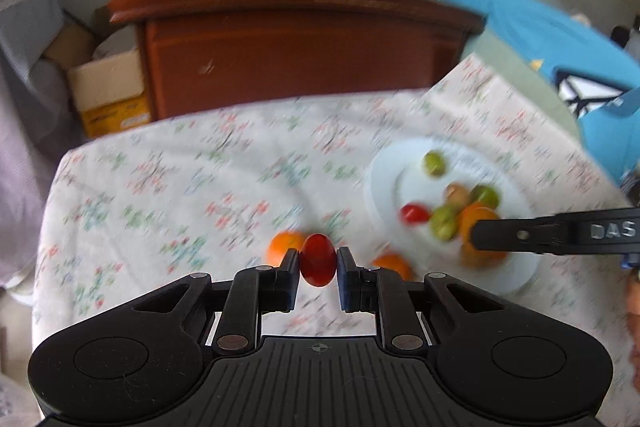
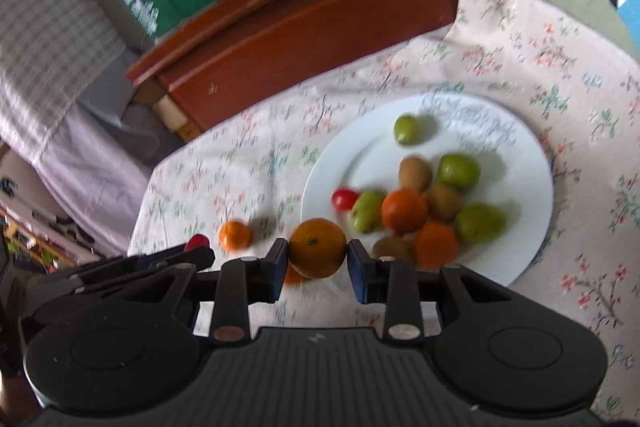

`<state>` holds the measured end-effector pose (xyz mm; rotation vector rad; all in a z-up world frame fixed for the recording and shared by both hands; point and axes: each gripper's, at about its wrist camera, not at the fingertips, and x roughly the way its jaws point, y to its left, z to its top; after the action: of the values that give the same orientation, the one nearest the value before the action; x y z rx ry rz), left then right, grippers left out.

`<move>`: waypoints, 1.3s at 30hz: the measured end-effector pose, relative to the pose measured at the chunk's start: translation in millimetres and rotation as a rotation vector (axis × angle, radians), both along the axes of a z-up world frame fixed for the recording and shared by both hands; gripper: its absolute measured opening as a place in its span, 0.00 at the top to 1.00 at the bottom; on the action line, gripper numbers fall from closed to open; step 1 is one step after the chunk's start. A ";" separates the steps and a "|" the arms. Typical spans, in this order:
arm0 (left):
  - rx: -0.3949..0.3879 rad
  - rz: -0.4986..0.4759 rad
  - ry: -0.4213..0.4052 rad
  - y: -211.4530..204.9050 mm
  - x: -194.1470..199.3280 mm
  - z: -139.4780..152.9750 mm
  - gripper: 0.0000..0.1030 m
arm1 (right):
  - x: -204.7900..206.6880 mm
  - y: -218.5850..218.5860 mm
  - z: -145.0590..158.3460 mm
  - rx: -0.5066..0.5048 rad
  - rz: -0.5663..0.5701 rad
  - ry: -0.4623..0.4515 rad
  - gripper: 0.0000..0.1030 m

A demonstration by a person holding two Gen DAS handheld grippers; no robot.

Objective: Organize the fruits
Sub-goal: 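Lower the tangerine and red tomato onto the plate and open both grippers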

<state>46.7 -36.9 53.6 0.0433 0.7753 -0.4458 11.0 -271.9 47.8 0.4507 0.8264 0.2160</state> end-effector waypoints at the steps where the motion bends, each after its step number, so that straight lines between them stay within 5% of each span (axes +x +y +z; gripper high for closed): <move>1: -0.010 -0.009 -0.011 -4.6 0.4 4.7 0.83 | 1.7 -4.6 2.9 0.007 -0.012 -0.009 0.68; 10: -0.103 -0.062 -0.031 -45.5 19.0 25.7 0.83 | 15.5 -45.7 20.8 0.040 -0.135 -0.068 0.69; 34: -0.109 -0.105 0.045 -94.2 53.7 -16.2 0.83 | 50.7 -61.3 -16.4 -0.007 -0.229 0.006 0.66; 39: -0.079 -0.101 0.029 -97.3 49.6 -13.9 0.70 | 50.4 -62.0 -14.8 0.003 -0.232 0.000 0.66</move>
<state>96.4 -134.2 39.7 0.0024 0.7853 -0.5739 61.4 -333.9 33.0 0.5446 0.7672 0.0023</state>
